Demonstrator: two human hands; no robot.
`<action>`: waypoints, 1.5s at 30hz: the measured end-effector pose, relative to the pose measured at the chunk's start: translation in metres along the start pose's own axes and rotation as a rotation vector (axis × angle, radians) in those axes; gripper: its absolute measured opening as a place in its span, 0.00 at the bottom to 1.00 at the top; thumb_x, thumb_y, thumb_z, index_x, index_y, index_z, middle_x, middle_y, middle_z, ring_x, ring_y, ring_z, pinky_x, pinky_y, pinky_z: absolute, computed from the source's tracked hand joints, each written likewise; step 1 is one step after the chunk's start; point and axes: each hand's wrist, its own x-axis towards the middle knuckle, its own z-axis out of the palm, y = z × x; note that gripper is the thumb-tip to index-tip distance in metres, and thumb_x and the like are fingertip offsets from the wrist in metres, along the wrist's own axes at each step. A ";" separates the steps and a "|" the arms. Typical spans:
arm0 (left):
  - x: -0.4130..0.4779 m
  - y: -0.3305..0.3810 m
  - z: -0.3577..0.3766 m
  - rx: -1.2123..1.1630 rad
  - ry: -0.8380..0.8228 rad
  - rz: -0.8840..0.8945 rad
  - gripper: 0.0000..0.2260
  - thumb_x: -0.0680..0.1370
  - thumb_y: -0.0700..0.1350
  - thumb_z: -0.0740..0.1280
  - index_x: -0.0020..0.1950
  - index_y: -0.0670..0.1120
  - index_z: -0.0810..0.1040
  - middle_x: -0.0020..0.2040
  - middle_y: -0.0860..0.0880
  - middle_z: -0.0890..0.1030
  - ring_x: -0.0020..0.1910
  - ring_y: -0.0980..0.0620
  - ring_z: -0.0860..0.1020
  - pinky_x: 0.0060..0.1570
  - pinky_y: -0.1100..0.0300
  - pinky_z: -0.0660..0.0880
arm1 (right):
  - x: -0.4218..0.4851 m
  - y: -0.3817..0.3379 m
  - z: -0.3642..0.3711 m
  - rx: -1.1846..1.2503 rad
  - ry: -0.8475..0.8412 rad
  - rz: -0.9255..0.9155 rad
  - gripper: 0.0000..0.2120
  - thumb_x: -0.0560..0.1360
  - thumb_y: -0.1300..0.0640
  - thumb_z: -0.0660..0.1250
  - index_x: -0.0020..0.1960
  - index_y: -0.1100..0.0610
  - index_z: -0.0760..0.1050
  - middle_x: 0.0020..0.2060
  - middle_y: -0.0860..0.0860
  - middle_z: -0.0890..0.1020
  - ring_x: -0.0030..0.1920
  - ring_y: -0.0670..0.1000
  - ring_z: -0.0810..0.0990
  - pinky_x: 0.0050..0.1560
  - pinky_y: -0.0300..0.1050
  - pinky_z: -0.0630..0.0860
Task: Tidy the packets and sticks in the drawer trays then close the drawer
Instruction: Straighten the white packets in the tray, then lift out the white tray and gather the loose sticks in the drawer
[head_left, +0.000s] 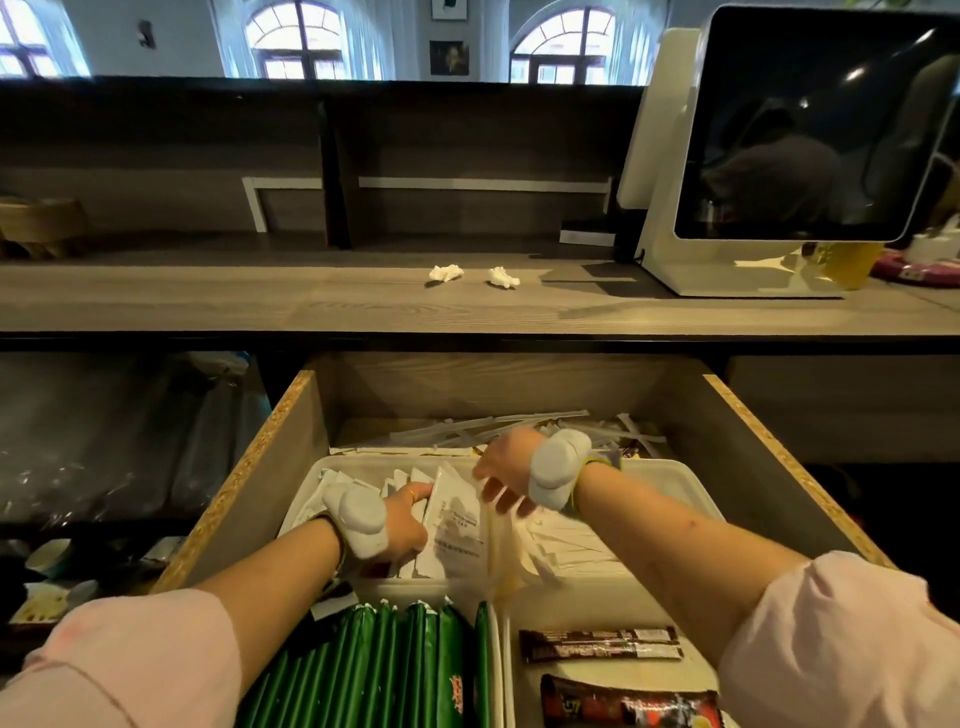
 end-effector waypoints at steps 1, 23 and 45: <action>0.002 -0.001 0.003 0.047 0.009 0.005 0.31 0.75 0.35 0.60 0.75 0.52 0.57 0.42 0.43 0.78 0.33 0.50 0.76 0.23 0.65 0.71 | -0.001 0.007 -0.014 -0.071 0.099 0.014 0.18 0.78 0.56 0.63 0.63 0.65 0.74 0.58 0.61 0.81 0.55 0.59 0.82 0.52 0.51 0.79; 0.003 0.007 0.008 0.524 0.386 0.126 0.29 0.75 0.56 0.63 0.74 0.61 0.56 0.76 0.48 0.52 0.75 0.44 0.55 0.70 0.47 0.63 | -0.015 0.059 0.004 0.042 -0.293 0.309 0.13 0.77 0.52 0.62 0.36 0.55 0.74 0.31 0.50 0.74 0.30 0.47 0.70 0.33 0.39 0.68; -0.002 0.074 0.037 0.338 0.140 0.321 0.15 0.78 0.46 0.62 0.64 0.56 0.73 0.69 0.52 0.70 0.64 0.52 0.73 0.62 0.60 0.71 | -0.050 0.122 -0.078 -0.488 0.281 0.358 0.16 0.78 0.56 0.59 0.60 0.61 0.77 0.58 0.59 0.80 0.59 0.59 0.78 0.61 0.49 0.74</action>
